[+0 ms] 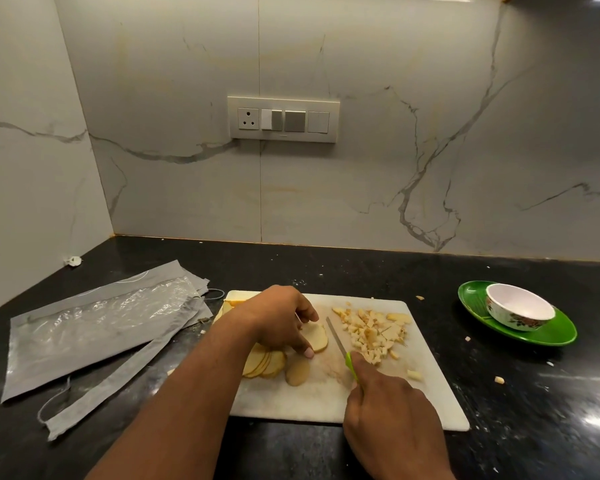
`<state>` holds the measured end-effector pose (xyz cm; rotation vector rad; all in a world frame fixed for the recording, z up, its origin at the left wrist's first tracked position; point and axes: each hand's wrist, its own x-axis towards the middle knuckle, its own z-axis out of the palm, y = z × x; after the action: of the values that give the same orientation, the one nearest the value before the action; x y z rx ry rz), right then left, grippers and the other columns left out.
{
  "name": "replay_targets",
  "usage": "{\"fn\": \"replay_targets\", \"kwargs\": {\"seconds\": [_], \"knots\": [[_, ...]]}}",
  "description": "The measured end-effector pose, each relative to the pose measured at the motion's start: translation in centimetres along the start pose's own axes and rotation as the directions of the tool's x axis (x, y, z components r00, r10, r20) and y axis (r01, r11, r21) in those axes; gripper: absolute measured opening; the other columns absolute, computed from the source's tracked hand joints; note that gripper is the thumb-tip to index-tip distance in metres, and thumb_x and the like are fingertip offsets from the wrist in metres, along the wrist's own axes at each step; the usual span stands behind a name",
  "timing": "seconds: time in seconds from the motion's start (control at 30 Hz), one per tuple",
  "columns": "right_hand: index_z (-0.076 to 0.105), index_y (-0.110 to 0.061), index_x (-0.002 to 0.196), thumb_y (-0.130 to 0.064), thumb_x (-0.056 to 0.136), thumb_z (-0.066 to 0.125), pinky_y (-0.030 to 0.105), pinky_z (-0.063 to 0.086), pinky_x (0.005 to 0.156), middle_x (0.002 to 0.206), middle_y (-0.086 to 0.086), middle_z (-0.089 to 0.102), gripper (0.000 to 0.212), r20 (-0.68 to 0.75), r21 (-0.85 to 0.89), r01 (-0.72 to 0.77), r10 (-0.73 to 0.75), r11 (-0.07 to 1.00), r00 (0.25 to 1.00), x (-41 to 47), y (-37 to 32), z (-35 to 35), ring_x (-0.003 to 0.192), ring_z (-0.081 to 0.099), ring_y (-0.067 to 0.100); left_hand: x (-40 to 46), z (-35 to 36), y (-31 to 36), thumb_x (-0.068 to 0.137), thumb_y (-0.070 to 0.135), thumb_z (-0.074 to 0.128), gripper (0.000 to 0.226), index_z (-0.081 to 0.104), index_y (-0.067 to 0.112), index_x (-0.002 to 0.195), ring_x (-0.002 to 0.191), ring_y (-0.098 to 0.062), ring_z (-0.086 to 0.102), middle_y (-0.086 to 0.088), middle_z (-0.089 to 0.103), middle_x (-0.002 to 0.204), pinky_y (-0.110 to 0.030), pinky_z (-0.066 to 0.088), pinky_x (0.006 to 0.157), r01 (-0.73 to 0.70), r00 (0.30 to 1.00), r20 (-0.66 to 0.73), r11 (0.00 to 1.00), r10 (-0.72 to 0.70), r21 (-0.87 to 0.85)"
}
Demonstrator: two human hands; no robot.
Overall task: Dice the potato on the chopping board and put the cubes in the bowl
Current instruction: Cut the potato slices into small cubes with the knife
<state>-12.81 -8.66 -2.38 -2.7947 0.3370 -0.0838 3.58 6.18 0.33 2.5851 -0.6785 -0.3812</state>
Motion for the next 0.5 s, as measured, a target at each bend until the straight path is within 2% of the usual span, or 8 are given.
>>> {"fn": "replay_targets", "kwargs": {"seconds": [0.2,0.3,0.5], "knots": [[0.017,-0.047,0.156,-0.04,0.1,0.028,0.034,0.045,0.086,0.119,-0.005,0.062,0.057,0.004,-0.02,-0.003,0.003,1.0,1.0,-0.02,-0.18,0.05,0.101,0.059,0.018,0.1,0.07,-0.22,0.075,0.031,0.092,0.071,0.062,0.033,0.14,0.118,-0.014,0.062,0.004,0.065,0.134,-0.033,0.055,0.1,0.0,1.0,0.005,1.0,0.0,-0.008],[0.017,-0.049,0.155,-0.039,0.101,0.028,0.033,0.044,0.085,0.118,-0.006,0.063,0.056,-0.009,-0.021,0.0,0.0,1.0,1.0,-0.08,-0.22,0.07,0.101,0.058,0.018,0.02,-0.09,-0.29,0.076,0.033,0.092,0.075,0.06,0.029,0.143,0.121,-0.016,0.061,0.003,0.063,0.137,-0.033,0.054,0.103,0.004,1.0,0.007,1.0,-0.005,0.008],[0.015,-0.047,0.155,-0.039,0.101,0.027,0.03,0.042,0.082,0.118,-0.008,0.062,0.056,-0.026,-0.028,0.035,-0.036,0.999,0.999,-0.09,-0.15,0.37,0.096,0.055,0.014,-0.22,-0.3,-0.29,0.08,0.033,0.089,0.071,0.06,0.025,0.144,0.115,-0.014,0.063,0.003,0.066,0.135,-0.03,0.054,0.1,-0.002,1.0,0.026,1.0,0.002,0.01]]}}
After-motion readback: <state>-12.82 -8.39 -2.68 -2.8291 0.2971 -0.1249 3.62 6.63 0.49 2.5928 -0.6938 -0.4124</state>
